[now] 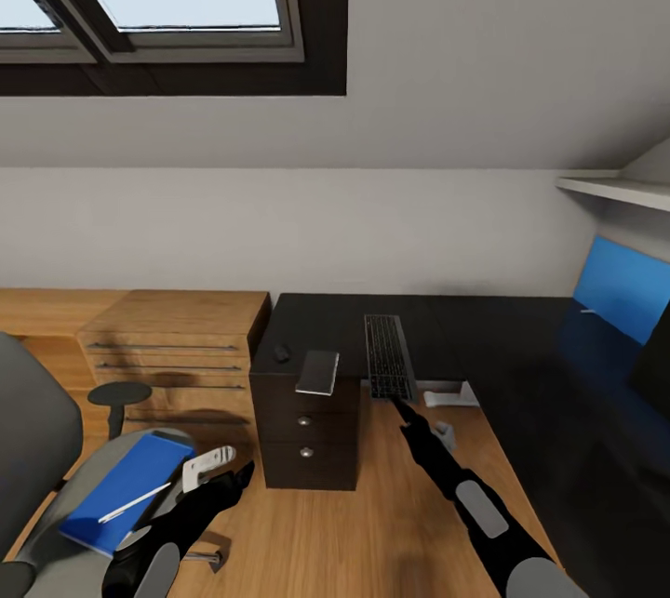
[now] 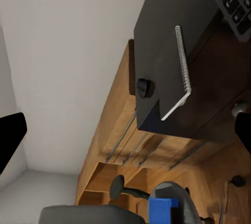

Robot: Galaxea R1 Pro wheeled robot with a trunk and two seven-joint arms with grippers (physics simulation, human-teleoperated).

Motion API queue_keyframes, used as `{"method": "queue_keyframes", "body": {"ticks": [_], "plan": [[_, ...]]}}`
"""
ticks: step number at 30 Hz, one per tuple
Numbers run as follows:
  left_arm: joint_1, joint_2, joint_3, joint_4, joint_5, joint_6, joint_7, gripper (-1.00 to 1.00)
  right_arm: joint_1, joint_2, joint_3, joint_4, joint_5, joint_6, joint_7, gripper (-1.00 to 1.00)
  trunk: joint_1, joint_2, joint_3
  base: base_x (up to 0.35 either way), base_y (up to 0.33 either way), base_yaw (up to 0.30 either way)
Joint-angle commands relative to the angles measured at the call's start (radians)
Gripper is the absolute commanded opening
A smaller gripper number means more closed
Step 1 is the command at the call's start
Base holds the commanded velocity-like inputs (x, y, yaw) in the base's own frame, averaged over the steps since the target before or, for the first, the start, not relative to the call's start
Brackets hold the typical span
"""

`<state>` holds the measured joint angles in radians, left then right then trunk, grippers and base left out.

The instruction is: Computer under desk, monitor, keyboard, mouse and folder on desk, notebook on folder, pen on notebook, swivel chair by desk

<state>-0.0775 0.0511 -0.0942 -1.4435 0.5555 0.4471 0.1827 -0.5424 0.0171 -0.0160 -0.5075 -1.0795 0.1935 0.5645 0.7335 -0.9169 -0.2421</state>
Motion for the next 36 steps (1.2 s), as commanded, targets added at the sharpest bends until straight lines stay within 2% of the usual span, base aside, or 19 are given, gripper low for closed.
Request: {"method": "queue_keyframes", "body": {"ticks": [1,8,20,28,36], "plan": [[-0.001,0.001,-0.002,-0.001,0.011,0.002,0.01,1.0,-0.001,-0.002,-0.002,0.0,-0.011,0.003,-0.003,1.0,0.004,-0.008,-0.005,0.0,0.0,0.0],[-0.001,0.001,-0.002,-0.001,0.011,0.002,0.009,1.0,-0.001,-0.035,-0.005,0.0,-0.012,0.001,-0.024,1.0,0.031,-0.057,-0.027,0.0,0.0,0.0],[-0.001,0.0,-0.002,-0.001,0.011,0.002,0.011,1.0,-0.001,-0.043,-0.002,-0.006,-0.007,0.014,-0.029,1.0,0.077,-0.141,-0.064,0.0,0.0,0.0],[-0.001,0.001,-0.002,-0.002,0.011,0.003,0.011,1.0,-0.001,-0.078,-0.001,-0.008,-0.009,0.015,-0.026,1.0,0.108,-0.197,-0.089,0.0,0.0,0.0],[-0.001,0.0,-0.002,-0.003,0.011,0.06,0.011,1.0,0.0,-0.081,-0.001,-0.008,-0.009,0.015,-0.025,1.0,0.138,-0.253,-0.114,0.0,0.0,0.0]]}}
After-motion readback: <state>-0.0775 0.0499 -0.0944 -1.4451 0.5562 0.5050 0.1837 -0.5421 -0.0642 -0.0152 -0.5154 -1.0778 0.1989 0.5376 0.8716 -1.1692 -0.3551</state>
